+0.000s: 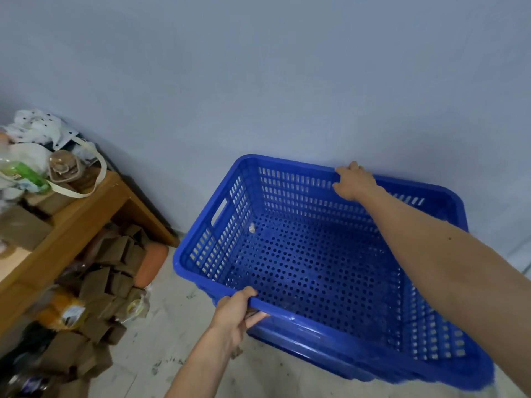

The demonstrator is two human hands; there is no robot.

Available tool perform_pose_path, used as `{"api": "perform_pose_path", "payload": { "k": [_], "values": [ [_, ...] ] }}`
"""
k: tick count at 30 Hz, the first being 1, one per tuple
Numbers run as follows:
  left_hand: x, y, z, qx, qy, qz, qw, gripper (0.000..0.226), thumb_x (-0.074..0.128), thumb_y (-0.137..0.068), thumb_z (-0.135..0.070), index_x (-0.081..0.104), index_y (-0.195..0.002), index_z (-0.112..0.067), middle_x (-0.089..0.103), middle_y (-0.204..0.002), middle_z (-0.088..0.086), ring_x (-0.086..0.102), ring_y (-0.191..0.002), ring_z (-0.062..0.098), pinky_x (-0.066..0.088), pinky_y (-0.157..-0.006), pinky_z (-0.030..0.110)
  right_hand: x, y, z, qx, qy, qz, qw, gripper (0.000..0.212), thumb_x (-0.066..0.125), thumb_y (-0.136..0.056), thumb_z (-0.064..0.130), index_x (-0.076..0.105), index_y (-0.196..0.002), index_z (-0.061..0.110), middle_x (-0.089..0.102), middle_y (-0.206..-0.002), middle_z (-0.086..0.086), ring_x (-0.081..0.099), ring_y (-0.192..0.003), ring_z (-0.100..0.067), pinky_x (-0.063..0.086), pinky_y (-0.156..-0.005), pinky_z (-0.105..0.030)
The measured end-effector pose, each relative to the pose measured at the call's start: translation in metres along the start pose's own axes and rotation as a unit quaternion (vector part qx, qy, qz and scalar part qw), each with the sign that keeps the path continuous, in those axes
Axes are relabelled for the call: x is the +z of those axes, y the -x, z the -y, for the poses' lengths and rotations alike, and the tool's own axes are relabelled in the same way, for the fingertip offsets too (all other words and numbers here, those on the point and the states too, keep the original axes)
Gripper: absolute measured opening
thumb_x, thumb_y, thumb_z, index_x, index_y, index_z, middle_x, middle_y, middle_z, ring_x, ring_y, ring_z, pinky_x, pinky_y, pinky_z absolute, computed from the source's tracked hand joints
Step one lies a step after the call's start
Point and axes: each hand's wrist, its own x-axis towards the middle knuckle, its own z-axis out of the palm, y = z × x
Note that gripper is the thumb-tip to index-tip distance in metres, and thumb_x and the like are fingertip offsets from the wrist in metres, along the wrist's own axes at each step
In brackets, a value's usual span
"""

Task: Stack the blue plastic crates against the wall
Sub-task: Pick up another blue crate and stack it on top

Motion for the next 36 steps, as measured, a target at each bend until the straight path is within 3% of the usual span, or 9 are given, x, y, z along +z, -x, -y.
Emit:
{"api": "perform_pose_path", "payload": {
  "k": [4,7,12,18,22,25,29,32,36],
  "values": [
    [0.002,-0.003,-0.001,0.002,-0.014,-0.005,1.0,0.007,0.06,-0.089,-0.002,0.059,-0.087,0.004,0.061,-0.069,0.018,0.068,-0.062,0.032,0.056,-0.042,0.029,0.008,0.025,-0.004,-0.035,-0.019,0.013,0.999,0.059,0.045,-0.099,0.04,0.027,-0.153,0.025,0.023,-0.156,-0.013,0.031,-0.138,-0.035,0.036,-0.108,-0.051],
    [-0.002,-0.002,0.001,0.001,-0.024,0.01,1.0,0.011,0.064,-0.089,-0.007,0.062,-0.088,0.003,0.07,-0.067,0.021,0.073,-0.059,0.032,0.057,-0.043,0.028,0.018,0.053,-0.009,-0.057,-0.034,0.023,0.998,0.058,0.046,-0.099,0.04,0.029,-0.152,0.025,0.025,-0.156,-0.013,0.033,-0.137,-0.036,0.037,-0.108,-0.054],
    [-0.007,0.005,0.001,0.013,-0.118,0.028,0.992,0.03,0.072,-0.083,-0.033,0.07,-0.092,-0.004,0.075,-0.08,0.018,0.076,-0.069,0.032,0.059,-0.049,0.033,0.044,0.116,-0.009,-0.085,-0.06,0.087,0.991,0.054,0.045,-0.101,0.041,0.03,-0.151,0.027,0.026,-0.155,-0.012,0.038,-0.134,-0.035,0.042,-0.103,-0.051],
    [-0.012,0.011,-0.006,0.01,-0.203,0.075,0.976,0.047,0.069,-0.082,-0.051,0.067,-0.097,-0.007,0.071,-0.095,0.011,0.076,-0.072,0.028,0.058,-0.054,0.034,0.042,0.189,0.02,-0.072,-0.049,0.103,0.991,0.05,0.043,-0.101,0.044,0.038,-0.148,0.027,0.031,-0.15,-0.01,0.05,-0.118,-0.032,0.049,-0.092,-0.047],
    [-0.023,0.016,-0.007,0.005,-0.241,0.12,0.963,0.069,0.066,-0.077,-0.069,0.069,-0.102,-0.005,0.071,-0.107,0.01,0.076,-0.081,0.032,0.061,-0.063,0.041,0.038,0.231,0.041,-0.037,-0.051,0.111,0.992,0.044,0.043,-0.101,0.048,0.051,-0.136,0.023,0.035,-0.151,-0.01,0.051,-0.122,-0.031,0.048,-0.096,-0.048],
    [-0.035,0.018,-0.011,0.003,-0.293,0.16,0.943,0.073,0.06,-0.076,-0.076,0.069,-0.106,-0.01,0.068,-0.113,0.009,0.075,-0.09,0.031,0.061,-0.071,0.044,0.05,0.265,0.052,-0.005,-0.061,0.127,0.99,0.044,0.042,-0.1,0.052,0.056,-0.131,0.023,0.049,-0.141,-0.006,0.055,-0.115,-0.029,0.046,-0.096,-0.046],
    [-0.045,0.021,-0.021,0.037,-0.394,0.197,0.897,0.068,0.055,-0.084,-0.071,0.066,-0.113,-0.011,0.066,-0.115,0.009,0.072,-0.093,0.03,0.06,-0.077,0.044,0.07,0.312,0.058,0.052,-0.094,0.108,0.988,0.05,0.038,-0.096,0.063,0.061,-0.118,0.026,0.063,-0.116,-0.003,0.06,-0.099,-0.027,0.049,-0.089,-0.049],
    [-0.045,0.03,-0.03,0.067,-0.464,0.241,0.85,0.046,0.056,-0.092,-0.055,0.073,-0.106,-0.014,0.072,-0.111,0.007,0.073,-0.093,0.024,0.06,-0.082,0.041,0.082,0.341,0.061,0.073,-0.086,0.09,0.99,0.048,0.037,-0.094,0.067,0.058,-0.105,0.026,0.061,-0.091,-0.002,0.058,-0.077,-0.023,0.048,-0.075,-0.044],
    [-0.028,0.043,-0.044,0.193,-0.473,0.285,0.811,0.028,0.058,-0.097,-0.038,0.076,-0.096,-0.016,0.077,-0.1,0.003,0.074,-0.084,0.019,0.061,-0.074,0.035,0.087,0.35,0.06,0.072,-0.022,0.033,0.997,0.04,0.043,-0.098,0.054,0.054,-0.118,0.022,0.059,-0.105,-0.007,0.056,-0.087,-0.027,0.043,-0.081,-0.043]
  ]
}}
